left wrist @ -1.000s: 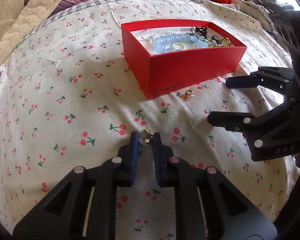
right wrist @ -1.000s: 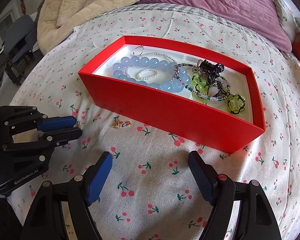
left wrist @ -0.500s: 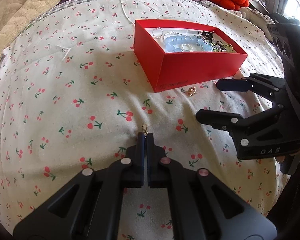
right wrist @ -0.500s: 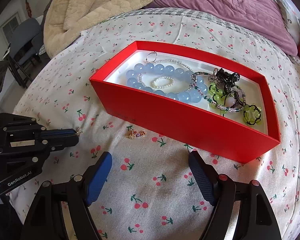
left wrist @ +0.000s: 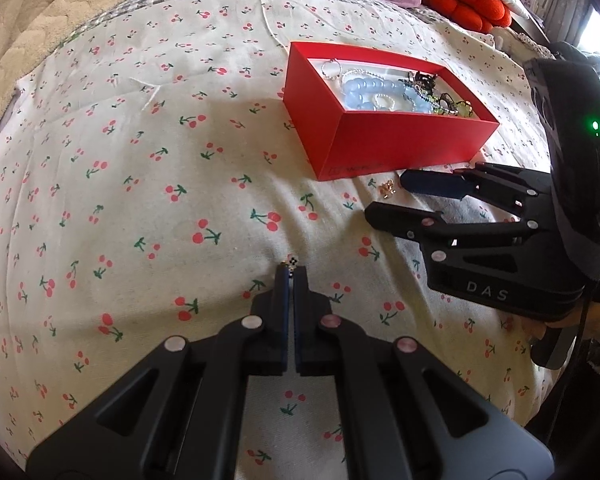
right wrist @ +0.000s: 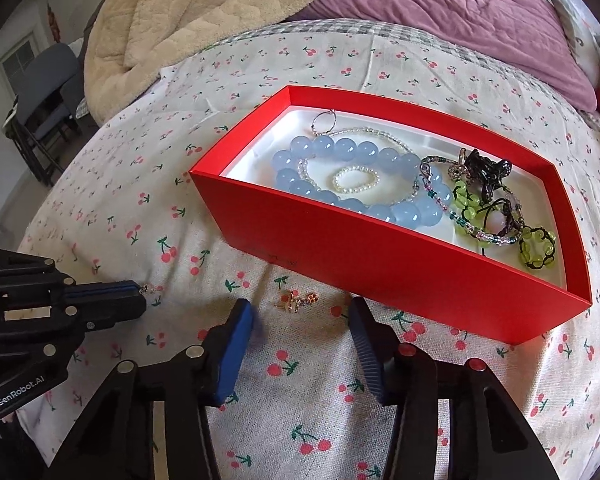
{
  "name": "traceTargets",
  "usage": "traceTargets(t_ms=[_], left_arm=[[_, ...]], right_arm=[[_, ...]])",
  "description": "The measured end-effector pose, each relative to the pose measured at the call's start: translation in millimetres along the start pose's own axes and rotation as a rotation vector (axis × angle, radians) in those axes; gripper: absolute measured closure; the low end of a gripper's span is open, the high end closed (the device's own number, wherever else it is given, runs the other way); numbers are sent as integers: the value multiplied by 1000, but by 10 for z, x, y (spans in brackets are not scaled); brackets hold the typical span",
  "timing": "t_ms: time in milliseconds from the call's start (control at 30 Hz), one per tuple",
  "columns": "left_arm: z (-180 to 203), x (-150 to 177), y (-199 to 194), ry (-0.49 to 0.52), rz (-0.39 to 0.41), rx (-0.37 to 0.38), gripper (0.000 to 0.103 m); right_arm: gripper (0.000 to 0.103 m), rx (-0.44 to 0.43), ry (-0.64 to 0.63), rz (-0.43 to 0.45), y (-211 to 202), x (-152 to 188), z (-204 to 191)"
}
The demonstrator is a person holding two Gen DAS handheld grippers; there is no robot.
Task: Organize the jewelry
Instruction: 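Carry both earrings over the red box with both tools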
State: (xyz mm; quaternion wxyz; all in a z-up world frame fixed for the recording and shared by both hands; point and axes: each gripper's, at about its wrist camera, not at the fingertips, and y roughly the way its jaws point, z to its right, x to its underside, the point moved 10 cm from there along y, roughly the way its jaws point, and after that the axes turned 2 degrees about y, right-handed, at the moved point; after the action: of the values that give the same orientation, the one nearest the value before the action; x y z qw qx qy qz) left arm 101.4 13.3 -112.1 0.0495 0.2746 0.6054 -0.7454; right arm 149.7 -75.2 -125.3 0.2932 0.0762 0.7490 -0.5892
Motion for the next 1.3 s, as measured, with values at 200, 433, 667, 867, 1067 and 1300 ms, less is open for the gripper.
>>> traceTargets(t_ms=[200,433,667,867,1067,1300], left_arm=[[11,-3,-6,-1,0,0,101],[13,-26,-43,-2,12,-6,101],[9,-80,-103,-21,33,5,101],[12,-122,-162,-49,40,34,101],[52,-253,-265,-109,56,97,101],[118,-463,-423,-152,93,136,101]], right_arm=[[83,-16,-22,-1,-3,-14,-60],[95,-46,-25,-22,-52,21,-94],[95,-72,3,-40,-197,70,-51],[95,-64,50,-78,-346,141,56],[95,-82,150,-104,-545,172,203],[95,-117,221,-44,-864,10,323]])
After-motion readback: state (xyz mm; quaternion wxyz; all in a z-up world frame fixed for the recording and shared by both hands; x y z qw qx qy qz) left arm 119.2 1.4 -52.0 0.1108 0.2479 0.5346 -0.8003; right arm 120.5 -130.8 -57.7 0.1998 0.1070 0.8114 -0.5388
